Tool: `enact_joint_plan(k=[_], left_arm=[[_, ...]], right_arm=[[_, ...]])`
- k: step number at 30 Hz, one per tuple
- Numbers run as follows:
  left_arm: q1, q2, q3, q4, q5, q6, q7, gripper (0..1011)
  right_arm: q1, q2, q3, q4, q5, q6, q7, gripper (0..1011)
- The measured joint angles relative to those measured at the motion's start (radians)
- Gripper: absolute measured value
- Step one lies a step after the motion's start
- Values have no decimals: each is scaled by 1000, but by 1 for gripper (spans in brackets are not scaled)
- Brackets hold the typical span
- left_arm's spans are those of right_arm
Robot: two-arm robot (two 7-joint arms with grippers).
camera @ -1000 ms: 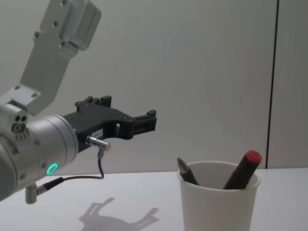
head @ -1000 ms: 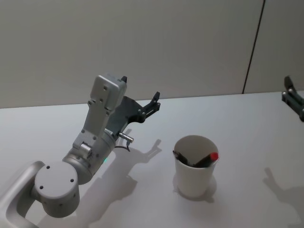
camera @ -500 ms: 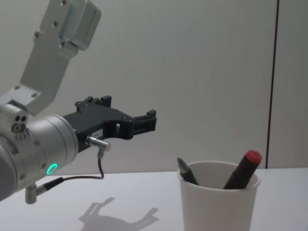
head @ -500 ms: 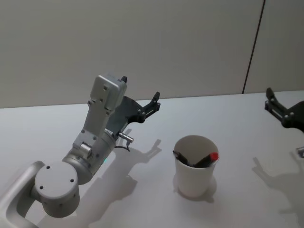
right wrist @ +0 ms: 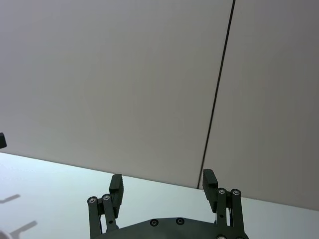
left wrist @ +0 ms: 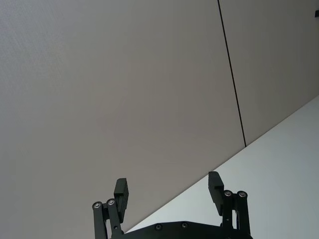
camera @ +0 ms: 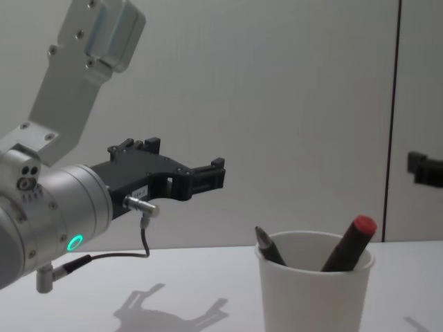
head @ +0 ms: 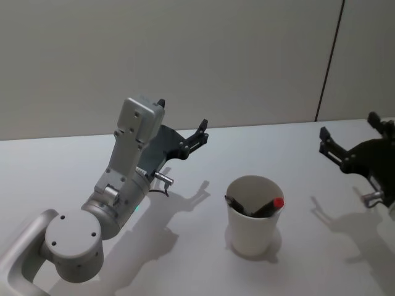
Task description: Place the pen into the pen holder.
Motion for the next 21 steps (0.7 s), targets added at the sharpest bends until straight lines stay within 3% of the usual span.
enact_joint_plan(k=[11,21], left_arm=[[0,0,0,0,0,0,0,1001],[0,0,0,0,0,0,0,1001]], right_arm=[[38,-79,12,99,27,-22,114,1001],[42,-86,13,108,29,-23,124,1001]])
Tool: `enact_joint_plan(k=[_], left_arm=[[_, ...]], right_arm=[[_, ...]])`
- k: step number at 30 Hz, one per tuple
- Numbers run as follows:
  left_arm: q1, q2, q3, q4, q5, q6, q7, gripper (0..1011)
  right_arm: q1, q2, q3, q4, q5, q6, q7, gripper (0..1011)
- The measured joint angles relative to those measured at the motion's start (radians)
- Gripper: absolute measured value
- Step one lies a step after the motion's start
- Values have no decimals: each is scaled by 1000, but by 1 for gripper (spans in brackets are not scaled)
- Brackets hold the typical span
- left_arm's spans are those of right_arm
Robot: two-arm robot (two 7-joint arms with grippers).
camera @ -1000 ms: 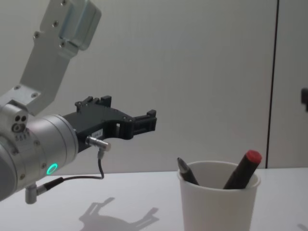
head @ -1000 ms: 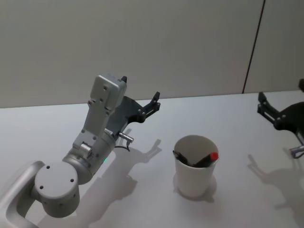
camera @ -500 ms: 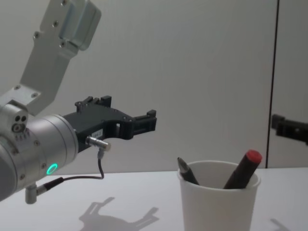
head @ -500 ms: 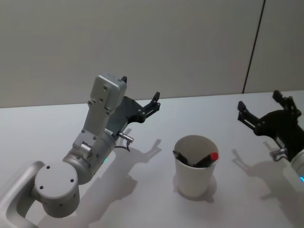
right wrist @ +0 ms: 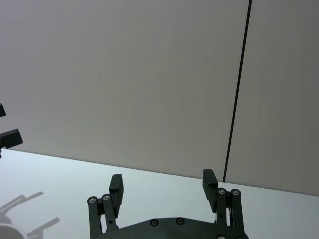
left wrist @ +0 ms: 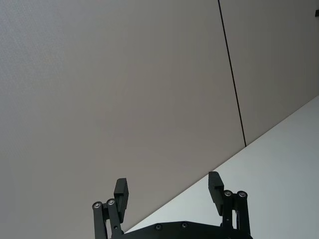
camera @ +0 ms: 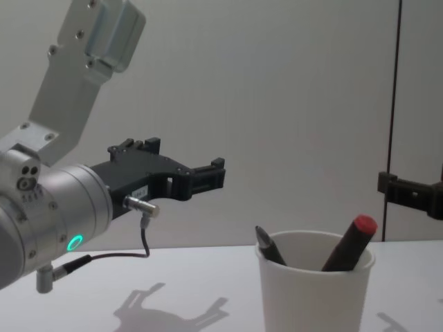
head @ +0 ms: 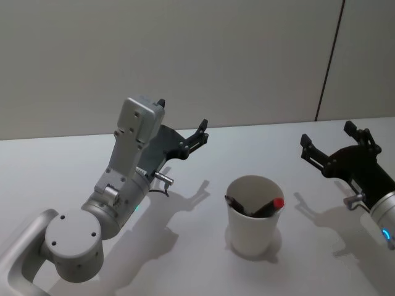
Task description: Place the pen into the pen holder.
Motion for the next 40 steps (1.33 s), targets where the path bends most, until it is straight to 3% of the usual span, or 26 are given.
enact_joint_plan(k=[40], left_arm=[[0,0,0,0,0,0,0,1001]], right_arm=[[0,0,-1,0,-1,0,1,1001]])
